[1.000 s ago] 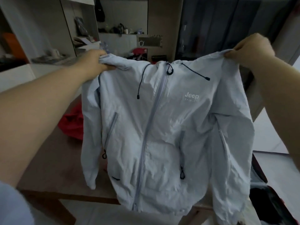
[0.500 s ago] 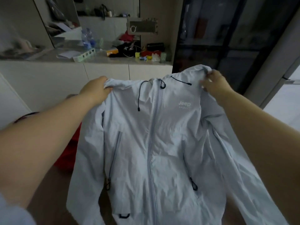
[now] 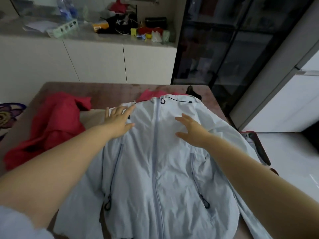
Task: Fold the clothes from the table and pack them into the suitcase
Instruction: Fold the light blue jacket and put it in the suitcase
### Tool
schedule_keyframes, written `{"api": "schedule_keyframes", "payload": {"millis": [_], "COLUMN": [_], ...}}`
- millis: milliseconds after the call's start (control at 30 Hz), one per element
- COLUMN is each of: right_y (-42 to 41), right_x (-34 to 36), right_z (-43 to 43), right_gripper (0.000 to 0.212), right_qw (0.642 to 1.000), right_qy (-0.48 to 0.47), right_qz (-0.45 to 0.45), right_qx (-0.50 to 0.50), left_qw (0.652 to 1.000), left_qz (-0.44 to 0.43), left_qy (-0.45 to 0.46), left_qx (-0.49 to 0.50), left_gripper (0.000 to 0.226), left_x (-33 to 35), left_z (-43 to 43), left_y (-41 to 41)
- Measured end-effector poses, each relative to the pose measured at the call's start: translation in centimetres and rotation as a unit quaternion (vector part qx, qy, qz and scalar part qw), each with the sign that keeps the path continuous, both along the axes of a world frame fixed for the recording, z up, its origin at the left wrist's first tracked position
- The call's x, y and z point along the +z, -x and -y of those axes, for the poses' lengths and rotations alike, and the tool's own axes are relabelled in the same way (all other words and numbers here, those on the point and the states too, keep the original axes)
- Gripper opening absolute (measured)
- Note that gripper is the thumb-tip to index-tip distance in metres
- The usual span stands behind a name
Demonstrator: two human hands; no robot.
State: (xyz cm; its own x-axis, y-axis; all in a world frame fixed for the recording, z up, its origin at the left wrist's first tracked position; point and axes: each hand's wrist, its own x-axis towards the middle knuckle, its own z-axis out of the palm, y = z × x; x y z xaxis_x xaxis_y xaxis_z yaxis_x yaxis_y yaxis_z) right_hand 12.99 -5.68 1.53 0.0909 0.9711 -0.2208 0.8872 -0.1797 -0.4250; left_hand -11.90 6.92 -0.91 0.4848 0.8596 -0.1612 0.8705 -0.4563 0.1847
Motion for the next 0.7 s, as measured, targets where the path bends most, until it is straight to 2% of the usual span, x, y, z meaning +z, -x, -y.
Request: {"api": "schedule_keyframes", "payload": {"millis": [267,500,600,700], "right_y": [-1.6,-3.9,-6.1,-8.0], "right_x": [-0.1,-1.1,-1.5,-2.5], "right_z": [-6.5,-13.7,-16.7,-18.5], "right_gripper": [0.064,0.061,0.058,0.059], "right_qw": [0.998,0.996,0.994,0.995], "right_qy": [-0.050,-0.064,-0.060,0.006], "right_qz": [0.038,0.064,0.081,0.091], "right_qx": [0.001,0.012,-0.033,-0.040], "left_qw": [0.997,0.994,0.984,0.967], "left_qz": [0.053,0.107,0.159,0.182], "left_qy": [0.003,-0.008,0.036,0.131], "left_qx": [0.060,0.025,0.072,0.122], "left_gripper": [0.067,0.047,0.036,0.044], "left_x": [0.1,-0.7,-2.0,-3.3], "left_z": [-4.9,-9.6,-12.3,-13.9], "left_y": [-1.8,-7.4,-9.5,-11.5]}}
